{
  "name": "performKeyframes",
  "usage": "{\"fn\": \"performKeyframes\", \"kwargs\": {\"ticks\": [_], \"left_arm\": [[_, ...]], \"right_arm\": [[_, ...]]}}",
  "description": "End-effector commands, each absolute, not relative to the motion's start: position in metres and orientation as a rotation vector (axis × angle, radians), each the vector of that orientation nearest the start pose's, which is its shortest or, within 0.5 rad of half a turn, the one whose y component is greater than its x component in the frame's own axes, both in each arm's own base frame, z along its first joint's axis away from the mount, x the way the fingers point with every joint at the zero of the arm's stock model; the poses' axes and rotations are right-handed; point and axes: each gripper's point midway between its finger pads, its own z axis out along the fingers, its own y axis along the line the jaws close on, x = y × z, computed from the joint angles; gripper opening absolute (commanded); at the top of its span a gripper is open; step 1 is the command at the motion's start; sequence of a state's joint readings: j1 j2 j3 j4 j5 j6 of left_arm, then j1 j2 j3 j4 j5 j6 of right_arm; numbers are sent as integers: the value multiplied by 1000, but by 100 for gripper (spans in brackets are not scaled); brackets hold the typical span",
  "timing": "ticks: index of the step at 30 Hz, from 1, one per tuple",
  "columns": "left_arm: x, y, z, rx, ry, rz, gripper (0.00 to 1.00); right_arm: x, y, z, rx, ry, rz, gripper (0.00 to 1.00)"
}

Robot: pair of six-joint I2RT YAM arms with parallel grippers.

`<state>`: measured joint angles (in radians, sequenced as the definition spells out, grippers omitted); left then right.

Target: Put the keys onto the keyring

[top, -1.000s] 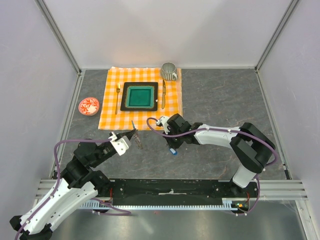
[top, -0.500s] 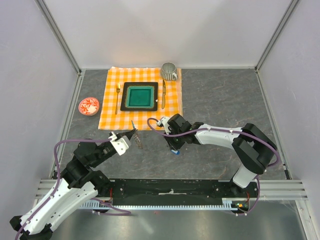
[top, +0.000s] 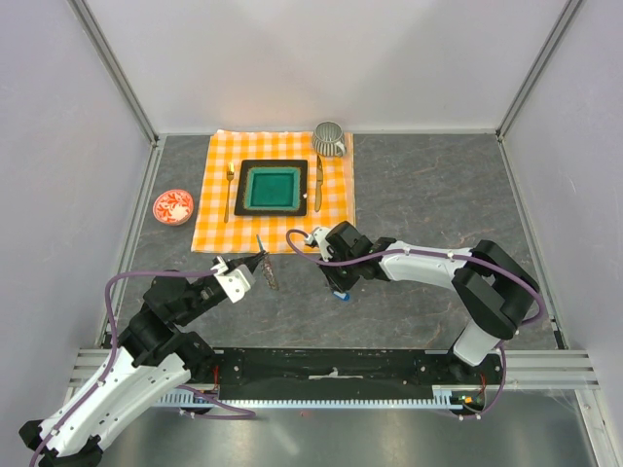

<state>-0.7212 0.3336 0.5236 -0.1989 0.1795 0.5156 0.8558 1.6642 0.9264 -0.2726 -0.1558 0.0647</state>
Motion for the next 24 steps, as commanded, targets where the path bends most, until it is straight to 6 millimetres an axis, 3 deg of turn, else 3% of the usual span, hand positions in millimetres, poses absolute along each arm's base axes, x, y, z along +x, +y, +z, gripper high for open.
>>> {"fn": "performKeyframes", "kwargs": {"ticks": [1, 13, 24], "left_arm": [[179, -176, 291, 978, 1141, -330, 2], [179, -175, 291, 977, 1142, -331, 2], [179, -175, 292, 977, 1140, -330, 2]], "right_arm": [[220, 304, 37, -1065, 2402, 541, 23], [218, 297, 25, -1070, 2441, 494, 21], [223, 299, 27, -1066, 2419, 483, 4]]}}
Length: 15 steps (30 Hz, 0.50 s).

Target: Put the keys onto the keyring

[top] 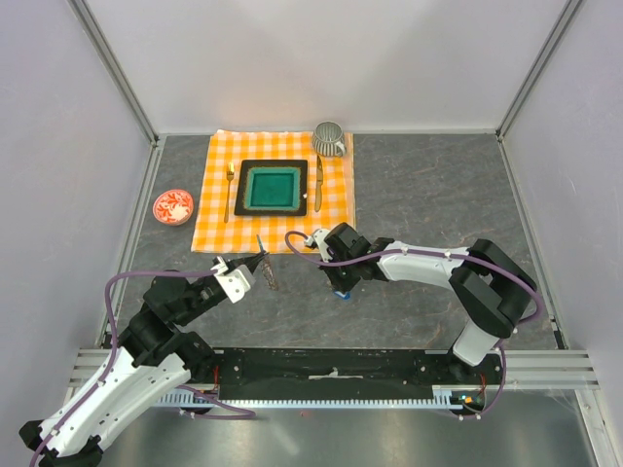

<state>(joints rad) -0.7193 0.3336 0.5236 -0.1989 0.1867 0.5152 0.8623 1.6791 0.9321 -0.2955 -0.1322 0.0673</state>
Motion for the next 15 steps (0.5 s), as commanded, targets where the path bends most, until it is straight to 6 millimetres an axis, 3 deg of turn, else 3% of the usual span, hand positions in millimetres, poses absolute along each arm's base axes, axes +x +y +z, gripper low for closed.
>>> {"fn": "performKeyframes", "kwargs": {"ticks": [1, 6, 15], "left_arm": [[179, -175, 292, 976, 1141, -329, 2], [178, -177, 291, 988, 1138, -342, 2], [171, -194, 289, 1060, 1122, -419, 2]], "right_arm": [[223, 299, 29, -1068, 2412, 482, 1], [228, 302, 48, -1077, 2329, 501, 0], [228, 295, 120, -1139, 2054, 524, 0]]}}
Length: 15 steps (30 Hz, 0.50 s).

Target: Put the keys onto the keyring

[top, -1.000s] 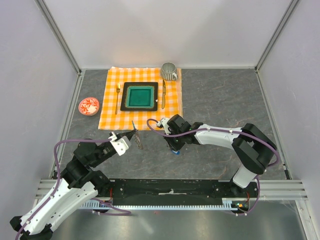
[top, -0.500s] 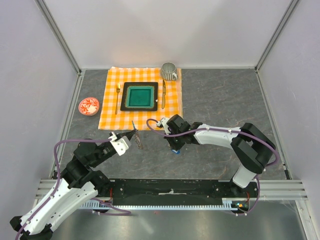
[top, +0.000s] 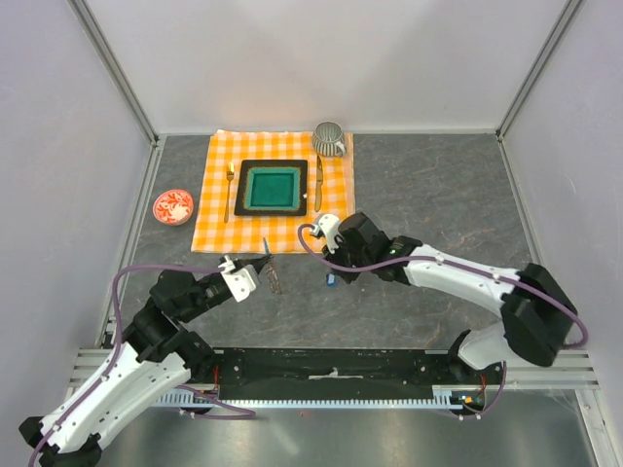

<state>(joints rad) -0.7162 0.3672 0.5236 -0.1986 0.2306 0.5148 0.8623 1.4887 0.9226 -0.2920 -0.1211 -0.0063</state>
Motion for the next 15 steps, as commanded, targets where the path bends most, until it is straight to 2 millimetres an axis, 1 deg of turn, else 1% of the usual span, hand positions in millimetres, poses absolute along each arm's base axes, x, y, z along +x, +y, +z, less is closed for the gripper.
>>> {"fn": "performKeyframes", "kwargs": {"ticks": [1, 3, 4, 5, 6, 7, 8, 9, 10, 11, 12, 14, 15], "left_arm": [[171, -198, 286, 1083, 1125, -430, 2], [167, -206, 287, 1133, 1098, -464, 2], [167, -212, 283, 1164, 1102, -483, 2], [166, -216, 281, 1188, 1102, -501, 2], [161, -221, 285, 1219, 1074, -529, 2], [160, -225, 286, 1236, 1067, -543, 2], [163, -230, 280, 1264, 1087, -561, 2], [160, -235, 285, 1283, 1064, -581, 2], [161, -238, 286, 1297, 1061, -591, 2], [164, -243, 282, 1317, 1074, -603, 2], [164, -247, 288, 1333, 1052, -614, 2], [164, -253, 291, 1356, 1038, -632, 2], [164, -260, 290, 1387, 1025, -660, 2]], "right_arm": [[226, 293, 133, -1142, 2011, 532, 0], [226, 290, 146, -1161, 1950, 521, 0], [224, 287, 161, -1161, 1900, 527, 0], [222, 284, 167, -1171, 1878, 518, 0], [221, 282, 173, -1180, 1854, 511, 0], [220, 279, 189, -1196, 1788, 501, 0], [217, 275, 193, -1219, 1770, 494, 0], [214, 272, 206, -1221, 1730, 496, 0], [212, 270, 214, -1250, 1686, 484, 0], [208, 267, 217, -1266, 1678, 482, 0], [206, 264, 226, -1266, 1652, 476, 0], [201, 261, 238, -1303, 1616, 474, 0], [199, 259, 244, -1308, 1599, 474, 0]]}}
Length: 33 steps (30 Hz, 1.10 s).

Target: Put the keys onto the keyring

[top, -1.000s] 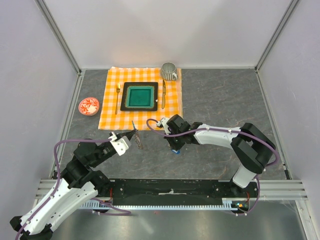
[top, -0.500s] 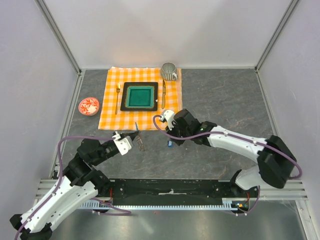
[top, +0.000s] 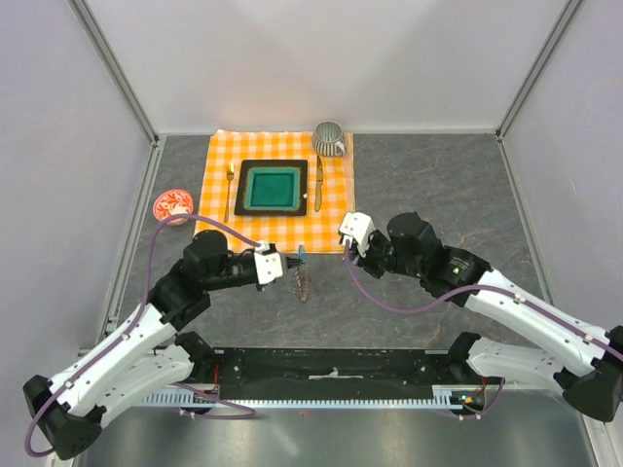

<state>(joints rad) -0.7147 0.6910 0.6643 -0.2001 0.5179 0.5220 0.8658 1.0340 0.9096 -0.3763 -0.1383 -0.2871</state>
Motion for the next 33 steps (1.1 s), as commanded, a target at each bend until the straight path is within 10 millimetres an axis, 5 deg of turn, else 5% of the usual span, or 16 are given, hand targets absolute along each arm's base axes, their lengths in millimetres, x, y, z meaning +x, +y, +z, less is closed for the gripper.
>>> {"fn": "performKeyframes", "kwargs": {"ticks": [1, 15, 33], "left_arm": [[164, -263, 291, 1400, 1015, -674, 2], [159, -292, 279, 1504, 922, -799, 2], [148, -290, 271, 1500, 905, -844, 2]], "right_arm": [[196, 258, 249, -1321, 1588, 479, 0], [168, 283, 247, -1430, 1449, 678, 0], [155, 296, 248, -1460, 1394, 743, 0]]}}
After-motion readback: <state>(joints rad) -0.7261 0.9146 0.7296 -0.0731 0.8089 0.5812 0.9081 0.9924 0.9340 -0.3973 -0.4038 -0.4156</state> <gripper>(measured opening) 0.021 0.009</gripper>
